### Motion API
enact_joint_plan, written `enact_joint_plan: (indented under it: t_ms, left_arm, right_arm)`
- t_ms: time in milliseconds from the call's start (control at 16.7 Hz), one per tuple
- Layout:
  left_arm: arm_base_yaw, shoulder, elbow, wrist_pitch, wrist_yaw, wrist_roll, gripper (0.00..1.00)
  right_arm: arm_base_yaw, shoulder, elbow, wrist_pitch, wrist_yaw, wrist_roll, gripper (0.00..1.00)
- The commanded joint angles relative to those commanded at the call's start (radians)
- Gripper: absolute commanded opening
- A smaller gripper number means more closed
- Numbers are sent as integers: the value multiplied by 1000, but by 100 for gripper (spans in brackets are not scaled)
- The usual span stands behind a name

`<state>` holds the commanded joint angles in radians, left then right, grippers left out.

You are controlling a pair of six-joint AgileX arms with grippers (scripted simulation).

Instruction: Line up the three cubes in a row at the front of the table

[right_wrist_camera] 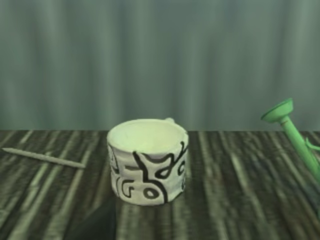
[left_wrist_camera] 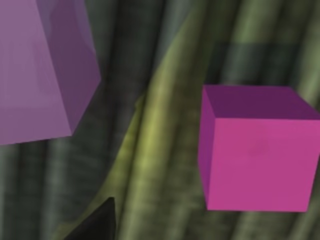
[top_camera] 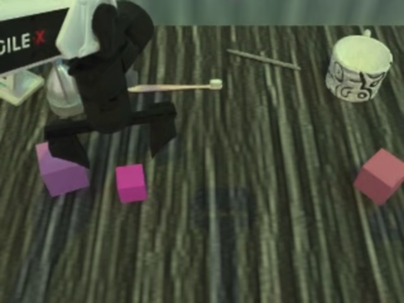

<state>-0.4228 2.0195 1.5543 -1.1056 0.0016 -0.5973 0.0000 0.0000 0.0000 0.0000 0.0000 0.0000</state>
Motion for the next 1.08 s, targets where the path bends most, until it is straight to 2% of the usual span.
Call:
enact_joint_plan:
  t_ms: [360, 780, 1080]
  left_arm:
    - [4, 4, -15, 19, 0, 3, 100]
    - [2, 111, -165, 283, 1, 4, 100]
    - [2, 129, -185, 314, 1, 4, 100]
  right_arm:
    - [0, 0, 0, 0, 0, 0, 100]
    - [0, 0, 0, 0, 0, 0, 100]
    - [0, 0, 0, 0, 0, 0, 100]
